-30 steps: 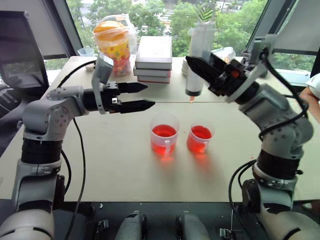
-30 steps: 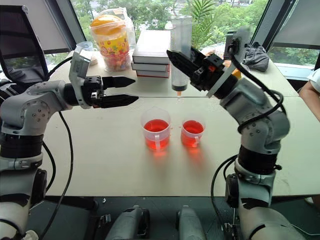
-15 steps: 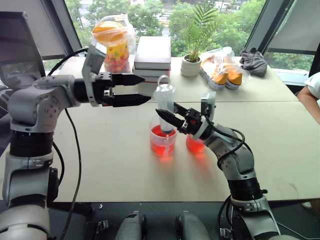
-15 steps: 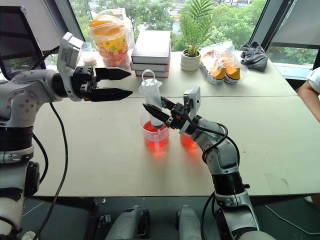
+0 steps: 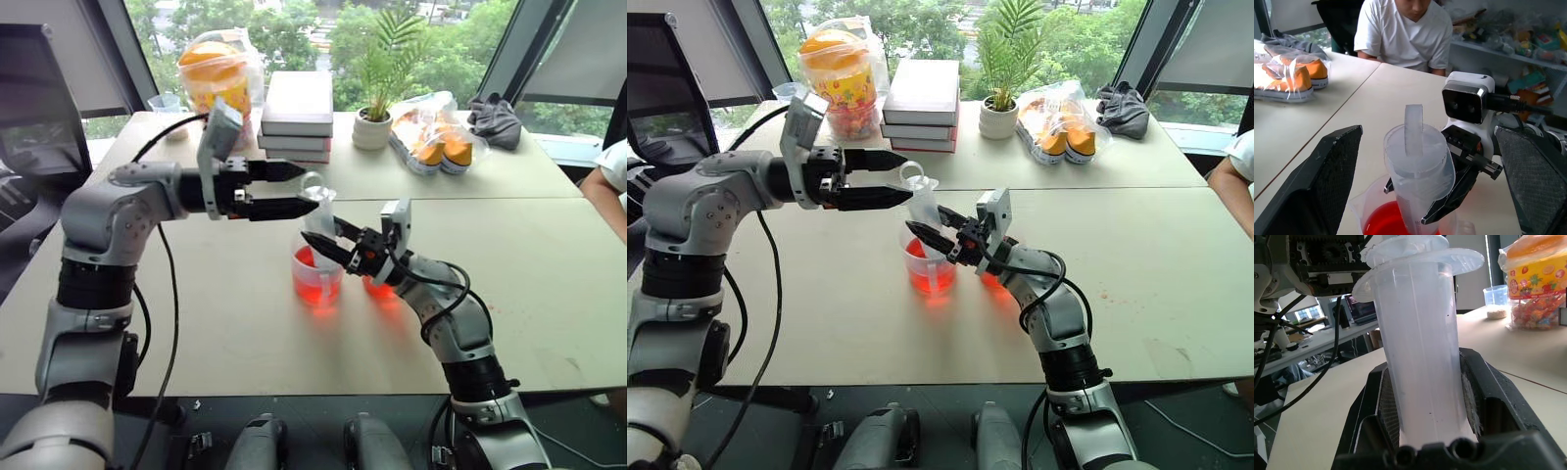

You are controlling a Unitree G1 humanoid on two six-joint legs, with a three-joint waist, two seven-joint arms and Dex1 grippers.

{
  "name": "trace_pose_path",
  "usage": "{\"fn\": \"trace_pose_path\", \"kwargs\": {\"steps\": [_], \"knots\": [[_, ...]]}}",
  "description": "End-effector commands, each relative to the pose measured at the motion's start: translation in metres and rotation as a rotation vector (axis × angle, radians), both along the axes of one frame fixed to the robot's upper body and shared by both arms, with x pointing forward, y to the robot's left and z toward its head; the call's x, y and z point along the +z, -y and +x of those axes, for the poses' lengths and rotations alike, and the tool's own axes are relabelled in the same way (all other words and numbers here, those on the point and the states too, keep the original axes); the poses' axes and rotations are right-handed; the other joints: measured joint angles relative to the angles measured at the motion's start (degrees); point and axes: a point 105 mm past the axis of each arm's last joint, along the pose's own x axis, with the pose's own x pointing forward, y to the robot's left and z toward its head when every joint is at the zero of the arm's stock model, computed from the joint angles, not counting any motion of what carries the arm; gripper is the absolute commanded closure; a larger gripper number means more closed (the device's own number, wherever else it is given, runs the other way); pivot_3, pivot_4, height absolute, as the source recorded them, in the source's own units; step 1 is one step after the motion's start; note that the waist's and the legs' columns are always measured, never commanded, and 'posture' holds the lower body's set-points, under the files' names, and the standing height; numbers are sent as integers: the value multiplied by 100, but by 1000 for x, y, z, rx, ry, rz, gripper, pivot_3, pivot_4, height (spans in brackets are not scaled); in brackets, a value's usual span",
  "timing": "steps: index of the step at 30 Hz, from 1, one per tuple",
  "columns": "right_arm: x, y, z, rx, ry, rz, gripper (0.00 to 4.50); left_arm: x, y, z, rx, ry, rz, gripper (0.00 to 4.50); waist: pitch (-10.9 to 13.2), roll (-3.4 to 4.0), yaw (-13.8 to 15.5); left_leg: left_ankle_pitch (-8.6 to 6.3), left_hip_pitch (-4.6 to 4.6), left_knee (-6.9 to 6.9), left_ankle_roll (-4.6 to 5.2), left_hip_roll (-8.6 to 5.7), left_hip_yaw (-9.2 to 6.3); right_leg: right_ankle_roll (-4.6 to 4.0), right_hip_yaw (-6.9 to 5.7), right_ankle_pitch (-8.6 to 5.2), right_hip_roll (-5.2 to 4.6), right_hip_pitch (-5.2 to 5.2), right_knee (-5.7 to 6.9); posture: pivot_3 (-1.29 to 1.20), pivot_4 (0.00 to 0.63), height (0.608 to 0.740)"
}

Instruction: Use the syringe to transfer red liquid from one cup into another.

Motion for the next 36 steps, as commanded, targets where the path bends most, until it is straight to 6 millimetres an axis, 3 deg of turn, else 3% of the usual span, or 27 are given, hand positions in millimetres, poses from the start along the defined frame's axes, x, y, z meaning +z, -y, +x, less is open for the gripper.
{"fn": "trace_pose_path", "kwargs": {"steps": [1,4,13,17,36], "knots": [[9,-1,-4,10,46,8,3116,7,3,-4,-10,46,-12,0,0,0,1,0,0,0,0,0,0,0,0,0,0,0,0,0,150,740],[8,-1,-4,13,44,-1,3116,5,7,-2,-7,37,-16,0,0,0,1,0,0,0,0,0,0,0,0,0,0,0,0,0,150,740],[4,-2,-6,17,38,-19,3116,14,7,1,10,37,-64,4481,0,0,2,0,1,0,0,0,0,0,0,0,-1,0,0,0,150,740],[4,-3,-6,21,34,-25,3116,13,9,1,16,45,-56,4481,0,0,2,0,1,0,0,0,0,0,0,0,-1,0,1,0,150,740],[-19,-7,-6,83,-62,-95,3116,60,-13,16,120,191,-86,4481,0,0,1,0,1,1,-1,0,-1,0,0,0,1,0,2,0,150,740]]}}
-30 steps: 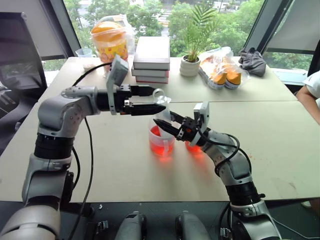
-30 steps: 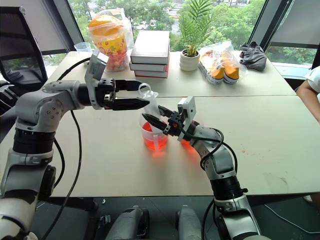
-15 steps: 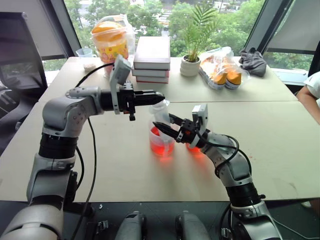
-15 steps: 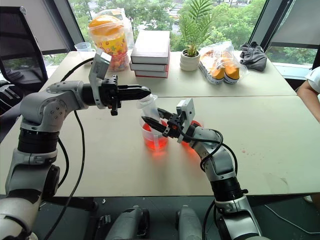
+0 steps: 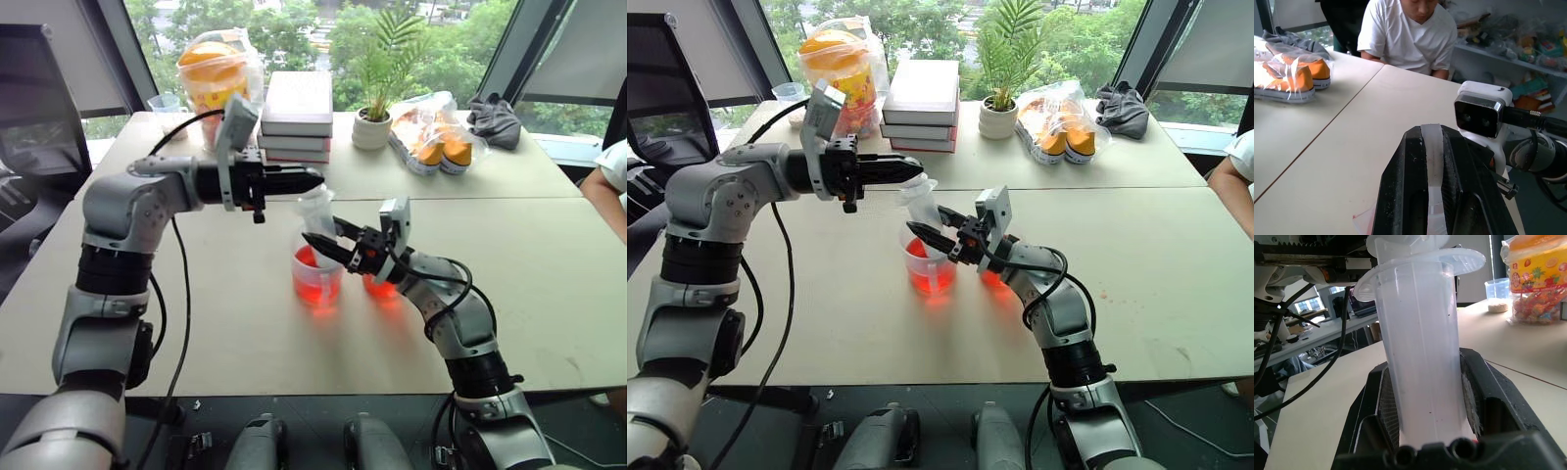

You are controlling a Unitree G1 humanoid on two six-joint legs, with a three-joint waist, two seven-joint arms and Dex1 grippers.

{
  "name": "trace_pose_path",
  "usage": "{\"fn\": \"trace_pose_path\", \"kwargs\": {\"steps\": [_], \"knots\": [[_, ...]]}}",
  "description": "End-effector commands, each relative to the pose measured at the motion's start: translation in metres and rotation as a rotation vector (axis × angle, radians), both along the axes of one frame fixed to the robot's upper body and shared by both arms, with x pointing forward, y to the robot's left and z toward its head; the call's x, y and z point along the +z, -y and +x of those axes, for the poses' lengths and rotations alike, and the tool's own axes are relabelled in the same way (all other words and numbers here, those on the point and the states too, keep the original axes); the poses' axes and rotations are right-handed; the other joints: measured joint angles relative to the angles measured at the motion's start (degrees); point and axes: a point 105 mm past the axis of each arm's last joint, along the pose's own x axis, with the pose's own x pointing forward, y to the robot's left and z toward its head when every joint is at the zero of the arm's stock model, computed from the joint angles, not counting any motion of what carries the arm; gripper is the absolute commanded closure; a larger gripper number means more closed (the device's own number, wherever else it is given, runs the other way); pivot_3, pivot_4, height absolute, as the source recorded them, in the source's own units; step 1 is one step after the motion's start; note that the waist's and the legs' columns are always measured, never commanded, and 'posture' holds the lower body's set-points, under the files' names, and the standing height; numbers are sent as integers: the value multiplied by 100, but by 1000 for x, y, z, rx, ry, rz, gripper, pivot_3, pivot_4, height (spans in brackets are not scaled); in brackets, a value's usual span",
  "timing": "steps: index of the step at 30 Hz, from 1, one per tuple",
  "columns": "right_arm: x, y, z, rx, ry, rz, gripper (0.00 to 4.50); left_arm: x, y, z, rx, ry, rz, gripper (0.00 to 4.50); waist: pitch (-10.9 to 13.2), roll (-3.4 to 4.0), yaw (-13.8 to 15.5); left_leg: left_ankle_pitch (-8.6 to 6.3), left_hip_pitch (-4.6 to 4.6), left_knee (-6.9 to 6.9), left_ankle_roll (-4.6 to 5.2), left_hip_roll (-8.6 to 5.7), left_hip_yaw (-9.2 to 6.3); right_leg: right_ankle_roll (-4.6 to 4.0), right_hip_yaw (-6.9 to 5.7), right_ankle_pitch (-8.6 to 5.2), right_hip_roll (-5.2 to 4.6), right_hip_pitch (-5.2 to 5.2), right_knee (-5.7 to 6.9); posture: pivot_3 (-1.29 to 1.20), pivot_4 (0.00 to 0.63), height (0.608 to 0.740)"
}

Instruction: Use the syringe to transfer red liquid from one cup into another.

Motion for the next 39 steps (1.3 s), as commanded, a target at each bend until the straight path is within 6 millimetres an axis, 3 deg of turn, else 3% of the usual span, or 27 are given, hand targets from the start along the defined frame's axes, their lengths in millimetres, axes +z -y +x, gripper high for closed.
{"fn": "trace_pose_path", "kwargs": {"steps": [1,10,18,23,27,31,39], "knots": [[-18,-7,-8,71,-54,-49,3116,51,-23,2,101,202,-66,4481,0,0,0,0,0,0,0,0,0,0,0,0,0,0,0,0,150,740],[-20,-9,-9,83,-61,-53,3116,62,-31,4,126,242,-69,4481,0,0,-4,0,0,0,0,0,0,0,0,0,0,-1,0,0,150,740],[-3,-9,-9,79,-14,-32,3116,50,-27,2,92,198,-51,4481,0,0,-5,0,0,0,0,0,0,0,0,0,0,-1,1,0,150,740],[17,-8,-8,68,30,-5,3116,43,-25,0,62,156,-53,2332,0,0,-16,0,0,-1,0,1,0,0,0,0,1,-4,2,0,150,740],[35,-6,-7,51,61,32,3116,41,-26,-4,38,153,-62,165,0,0,8,0,-2,1,0,0,0,0,0,0,-1,-4,2,0,150,740],[48,-3,-7,35,86,54,3116,47,-31,-12,2,143,-120,46,0,0,3,0,-2,3,0,0,0,0,0,0,-3,-3,3,0,150,740],[62,4,-6,-18,83,119,3116,38,-46,-16,35,129,-98,46,0,0,-7,0,-1,1,0,1,0,0,0,0,-6,-5,6,0,150,740]]}}
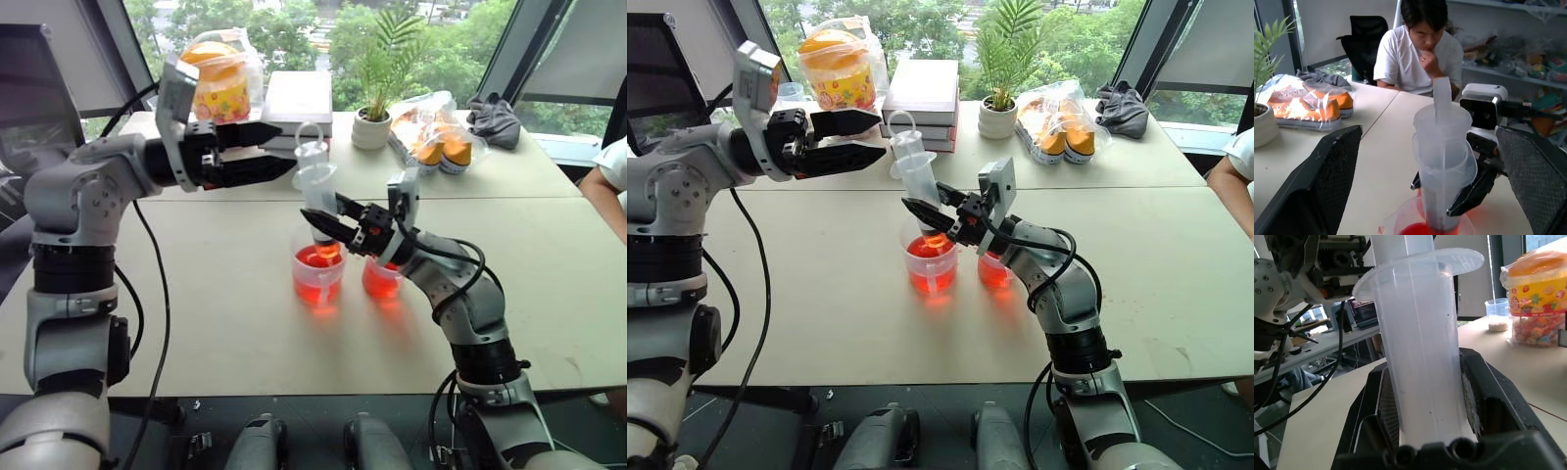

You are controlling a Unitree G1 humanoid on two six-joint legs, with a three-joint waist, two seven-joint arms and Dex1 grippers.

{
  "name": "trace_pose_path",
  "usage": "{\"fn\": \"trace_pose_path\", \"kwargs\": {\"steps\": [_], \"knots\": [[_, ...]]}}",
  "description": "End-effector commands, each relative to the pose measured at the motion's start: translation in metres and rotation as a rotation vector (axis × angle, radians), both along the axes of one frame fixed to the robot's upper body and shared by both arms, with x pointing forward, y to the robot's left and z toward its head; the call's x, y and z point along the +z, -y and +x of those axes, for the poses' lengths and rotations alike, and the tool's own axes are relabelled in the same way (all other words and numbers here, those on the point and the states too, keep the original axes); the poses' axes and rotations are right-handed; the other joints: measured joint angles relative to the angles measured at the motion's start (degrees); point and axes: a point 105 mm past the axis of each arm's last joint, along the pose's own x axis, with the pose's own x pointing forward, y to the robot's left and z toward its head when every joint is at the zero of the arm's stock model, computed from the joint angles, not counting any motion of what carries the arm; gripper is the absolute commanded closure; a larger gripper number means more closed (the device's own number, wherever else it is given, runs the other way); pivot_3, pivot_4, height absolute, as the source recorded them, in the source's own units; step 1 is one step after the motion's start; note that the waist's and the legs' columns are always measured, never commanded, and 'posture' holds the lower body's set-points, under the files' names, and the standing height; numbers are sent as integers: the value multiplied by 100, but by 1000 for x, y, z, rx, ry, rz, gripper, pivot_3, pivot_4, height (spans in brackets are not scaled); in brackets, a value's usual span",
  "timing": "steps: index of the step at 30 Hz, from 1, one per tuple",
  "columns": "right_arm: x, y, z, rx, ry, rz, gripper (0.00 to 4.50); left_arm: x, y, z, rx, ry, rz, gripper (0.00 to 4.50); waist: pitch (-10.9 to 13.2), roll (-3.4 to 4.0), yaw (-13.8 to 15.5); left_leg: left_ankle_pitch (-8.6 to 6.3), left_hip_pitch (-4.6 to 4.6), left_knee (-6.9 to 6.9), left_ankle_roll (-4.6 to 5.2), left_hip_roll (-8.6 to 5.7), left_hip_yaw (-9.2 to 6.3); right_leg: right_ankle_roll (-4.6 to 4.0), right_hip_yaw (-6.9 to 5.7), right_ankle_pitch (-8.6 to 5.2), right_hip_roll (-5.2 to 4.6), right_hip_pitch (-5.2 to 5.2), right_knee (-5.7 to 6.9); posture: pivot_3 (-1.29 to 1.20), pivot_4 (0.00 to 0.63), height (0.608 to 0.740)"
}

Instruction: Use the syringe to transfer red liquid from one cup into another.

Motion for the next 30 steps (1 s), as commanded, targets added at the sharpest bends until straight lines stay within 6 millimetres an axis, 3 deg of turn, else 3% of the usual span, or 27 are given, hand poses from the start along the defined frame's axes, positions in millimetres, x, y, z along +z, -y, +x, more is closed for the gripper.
{"fn": "trace_pose_path", "kwargs": {"steps": [1,6,9,12,14,20,30], "knots": [[22,2,-7,-2,65,56,3116,14,-3,-8,-7,62,-18,46,0,0,6,0,0,0,0,0,0,0,0,0,0,0,1,0,150,740],[64,32,-11,-113,145,144,3116,13,10,-4,-35,74,-30,46,0,0,37,0,-2,1,0,-4,0,0,-1,0,-7,0,0,0,150,740],[77,53,-16,-184,170,167,3116,11,19,-4,-66,81,-27,46,0,0,36,0,-3,2,0,-6,0,0,-1,0,-14,1,-2,0,150,740],[72,72,-20,-253,163,153,3116,12,29,-2,-104,82,-33,46,-1,-1,30,0,-3,-2,0,-4,-2,0,-3,0,-13,1,-6,0,150,740],[57,80,-18,-302,135,125,3116,14,37,1,-121,92,-35,46,-1,-1,25,0,-2,-3,0,-4,-1,0,-2,0,-9,2,-6,0,150,740],[25,85,-13,-363,85,96,3116,25,58,11,-153,124,-67,46,0,0,-5,0,-1,0,1,-2,6,0,4,0,7,3,-5,0,150,740],[15,86,-13,-393,100,62,3116,43,102,20,-205,159,-122,46,0,-1,33,0,-3,0,1,0,3,1,3,0,14,3,-8,0,150,740]]}}
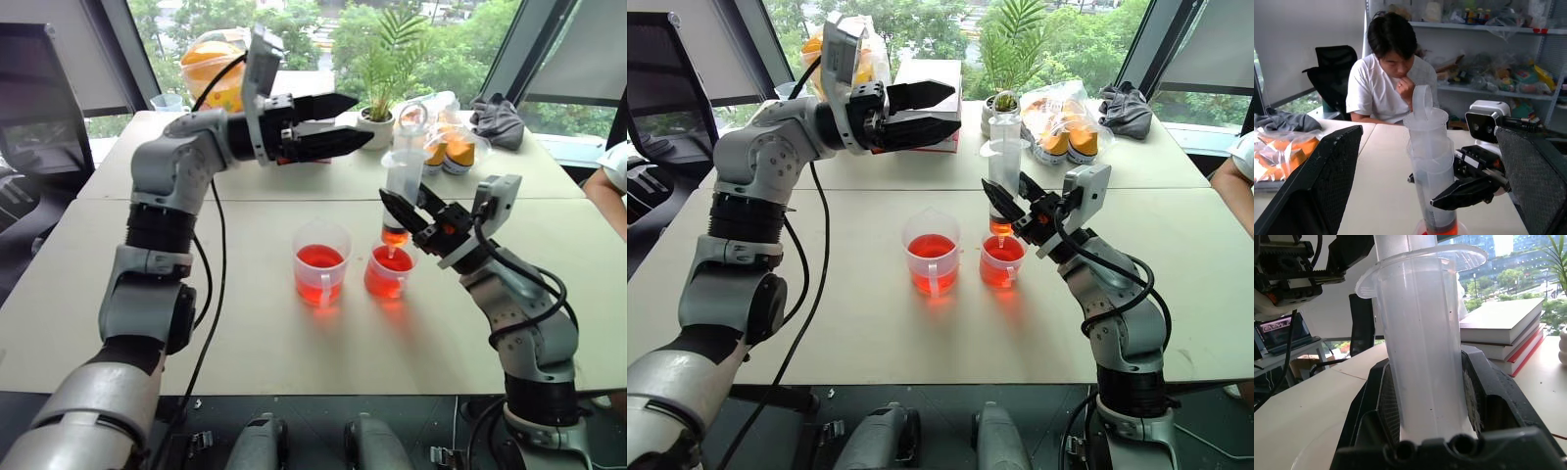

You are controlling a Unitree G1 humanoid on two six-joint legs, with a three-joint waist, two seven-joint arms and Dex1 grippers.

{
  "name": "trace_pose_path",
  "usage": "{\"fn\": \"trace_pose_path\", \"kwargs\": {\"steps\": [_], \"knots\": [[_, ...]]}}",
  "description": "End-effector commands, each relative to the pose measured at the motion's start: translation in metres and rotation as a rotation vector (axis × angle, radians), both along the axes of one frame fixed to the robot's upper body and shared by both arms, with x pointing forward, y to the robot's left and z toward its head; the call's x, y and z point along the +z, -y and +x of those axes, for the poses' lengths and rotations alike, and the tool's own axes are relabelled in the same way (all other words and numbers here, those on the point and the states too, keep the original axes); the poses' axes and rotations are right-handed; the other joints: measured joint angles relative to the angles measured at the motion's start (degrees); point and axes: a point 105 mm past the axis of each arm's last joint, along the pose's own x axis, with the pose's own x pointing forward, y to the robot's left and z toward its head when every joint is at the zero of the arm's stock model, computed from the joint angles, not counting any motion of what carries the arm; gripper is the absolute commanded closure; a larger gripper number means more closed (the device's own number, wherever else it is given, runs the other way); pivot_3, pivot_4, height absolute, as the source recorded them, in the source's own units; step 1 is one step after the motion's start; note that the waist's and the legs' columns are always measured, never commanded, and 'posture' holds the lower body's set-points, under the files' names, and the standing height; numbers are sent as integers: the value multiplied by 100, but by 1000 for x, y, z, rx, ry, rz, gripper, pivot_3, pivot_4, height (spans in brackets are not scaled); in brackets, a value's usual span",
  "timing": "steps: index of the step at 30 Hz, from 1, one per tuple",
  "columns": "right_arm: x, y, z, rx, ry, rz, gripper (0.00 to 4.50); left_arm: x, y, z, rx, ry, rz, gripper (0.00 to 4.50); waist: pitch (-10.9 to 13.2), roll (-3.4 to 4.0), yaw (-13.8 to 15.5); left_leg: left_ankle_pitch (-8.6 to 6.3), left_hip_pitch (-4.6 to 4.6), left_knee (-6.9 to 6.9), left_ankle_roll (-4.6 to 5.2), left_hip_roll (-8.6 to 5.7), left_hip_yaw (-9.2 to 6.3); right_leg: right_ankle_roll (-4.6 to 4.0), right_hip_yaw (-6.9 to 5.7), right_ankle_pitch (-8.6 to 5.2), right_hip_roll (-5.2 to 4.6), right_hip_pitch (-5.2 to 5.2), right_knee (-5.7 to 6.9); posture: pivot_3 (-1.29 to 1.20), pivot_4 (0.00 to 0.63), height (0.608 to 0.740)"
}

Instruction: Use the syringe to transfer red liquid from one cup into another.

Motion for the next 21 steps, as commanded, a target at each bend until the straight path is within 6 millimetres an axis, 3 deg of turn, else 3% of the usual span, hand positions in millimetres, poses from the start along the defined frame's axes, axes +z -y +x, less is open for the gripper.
{"fn": "trace_pose_path", "kwargs": {"steps": [1,9,12,19,21], "knots": [[10,-1,-7,2,60,-12,3116,19,17,-4,-23,56,-32,46,1,-1,9,0,0,1,0,0,0,0,0,0,0,0,0,0,150,740],[8,-4,-8,0,60,-26,3116,14,44,-3,-71,24,-22,46,1,-1,-12,0,0,0,0,2,-1,0,0,0,5,1,-2,0,150,740],[8,-4,-8,-2,63,-26,3116,11,48,-1,-75,13,-14,839,1,-1,-11,0,0,0,0,2,-1,0,0,0,5,1,-2,0,150,740],[11,-4,-10,-1,70,-27,3116,9,50,-1,-82,6,-8,4342,1,-1,-6,0,-1,0,0,2,-2,0,0,0,5,1,-2,0,150,740],[11,-5,-10,-1,71,-29,3116,9,50,-1,-88,6,-5,4432,1,-1,-6,0,-1,0,0,2,-2,0,0,0,5,1,-2,0,150,740]]}}
